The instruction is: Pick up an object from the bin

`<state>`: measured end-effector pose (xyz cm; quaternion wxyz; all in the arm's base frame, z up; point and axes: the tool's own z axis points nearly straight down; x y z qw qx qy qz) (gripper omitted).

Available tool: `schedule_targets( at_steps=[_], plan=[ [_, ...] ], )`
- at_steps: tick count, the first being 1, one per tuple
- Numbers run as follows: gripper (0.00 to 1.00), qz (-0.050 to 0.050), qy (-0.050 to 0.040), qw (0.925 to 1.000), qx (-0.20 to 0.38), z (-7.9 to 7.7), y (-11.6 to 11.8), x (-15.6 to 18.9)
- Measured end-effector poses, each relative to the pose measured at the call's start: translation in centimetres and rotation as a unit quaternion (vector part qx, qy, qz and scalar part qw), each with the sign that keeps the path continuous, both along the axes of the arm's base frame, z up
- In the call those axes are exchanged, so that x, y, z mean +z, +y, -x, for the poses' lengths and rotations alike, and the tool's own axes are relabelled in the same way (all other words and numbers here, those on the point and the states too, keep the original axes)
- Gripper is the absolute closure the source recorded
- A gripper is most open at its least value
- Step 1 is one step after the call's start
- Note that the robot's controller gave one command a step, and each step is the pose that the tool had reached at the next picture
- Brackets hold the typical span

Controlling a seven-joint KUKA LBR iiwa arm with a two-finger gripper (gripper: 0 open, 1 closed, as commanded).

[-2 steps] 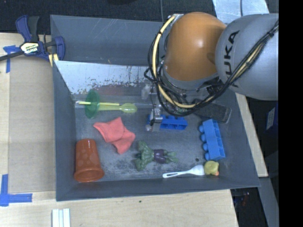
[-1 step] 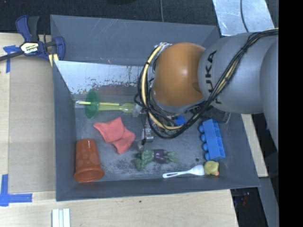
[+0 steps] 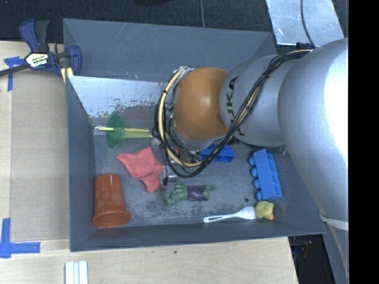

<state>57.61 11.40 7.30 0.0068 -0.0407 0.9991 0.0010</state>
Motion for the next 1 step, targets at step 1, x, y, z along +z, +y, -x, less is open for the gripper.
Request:
schedule_targets(
  at_steps=[1],
  plan=[
    [0.0,-0.001,-0.0014,0.9997,-0.026,1.6,1.24,-0.2]
  ],
)
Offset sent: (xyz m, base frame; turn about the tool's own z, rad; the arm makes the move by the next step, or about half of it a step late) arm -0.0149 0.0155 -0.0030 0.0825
